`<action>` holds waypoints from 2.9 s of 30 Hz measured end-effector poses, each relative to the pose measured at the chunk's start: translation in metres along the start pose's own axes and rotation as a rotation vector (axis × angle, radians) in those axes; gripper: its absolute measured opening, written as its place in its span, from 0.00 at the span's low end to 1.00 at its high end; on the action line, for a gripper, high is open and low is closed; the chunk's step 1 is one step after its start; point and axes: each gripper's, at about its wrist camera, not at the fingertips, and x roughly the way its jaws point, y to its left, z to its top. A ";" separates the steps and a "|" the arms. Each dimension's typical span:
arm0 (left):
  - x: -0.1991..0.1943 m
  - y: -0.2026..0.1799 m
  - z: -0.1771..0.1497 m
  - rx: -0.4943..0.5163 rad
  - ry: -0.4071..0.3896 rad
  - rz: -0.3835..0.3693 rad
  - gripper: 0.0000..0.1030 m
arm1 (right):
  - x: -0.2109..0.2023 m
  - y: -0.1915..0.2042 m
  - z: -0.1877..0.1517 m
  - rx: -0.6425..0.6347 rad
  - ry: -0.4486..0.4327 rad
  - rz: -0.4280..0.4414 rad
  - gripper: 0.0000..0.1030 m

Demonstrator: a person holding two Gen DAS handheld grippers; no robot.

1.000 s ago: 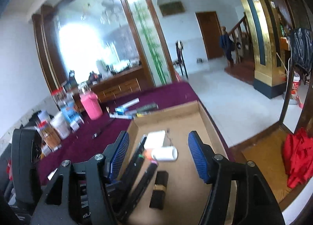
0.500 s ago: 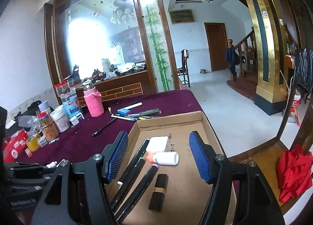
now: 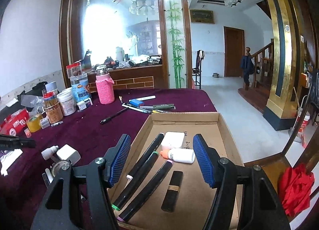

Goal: Organize rigid objects
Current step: 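Withdraw both tools from the tray toward the remaining items, then grasp the small white dropper bottle with the left tool while the right grasps the white power bank, then carry the dropper bottle and power bank into the tray and release both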

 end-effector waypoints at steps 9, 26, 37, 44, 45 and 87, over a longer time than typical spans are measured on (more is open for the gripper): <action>0.035 0.043 -0.003 -0.089 0.136 0.018 0.15 | -0.001 -0.009 0.001 0.054 0.013 0.038 0.58; 0.086 0.055 0.007 -0.076 0.167 0.075 0.23 | 0.001 -0.004 0.001 0.052 0.043 0.171 0.58; 0.081 0.077 0.010 -0.109 0.118 0.147 0.23 | 0.040 0.103 0.015 -0.141 0.382 0.543 0.59; 0.078 0.079 0.007 -0.121 0.100 0.134 0.23 | 0.097 0.196 0.012 -0.508 0.589 0.538 0.61; 0.079 0.079 0.007 -0.121 0.100 0.133 0.23 | 0.101 0.198 0.009 -0.538 0.597 0.538 0.61; 0.065 0.061 0.009 -0.086 0.023 0.068 0.23 | 0.100 0.147 -0.009 -0.068 0.412 0.387 0.41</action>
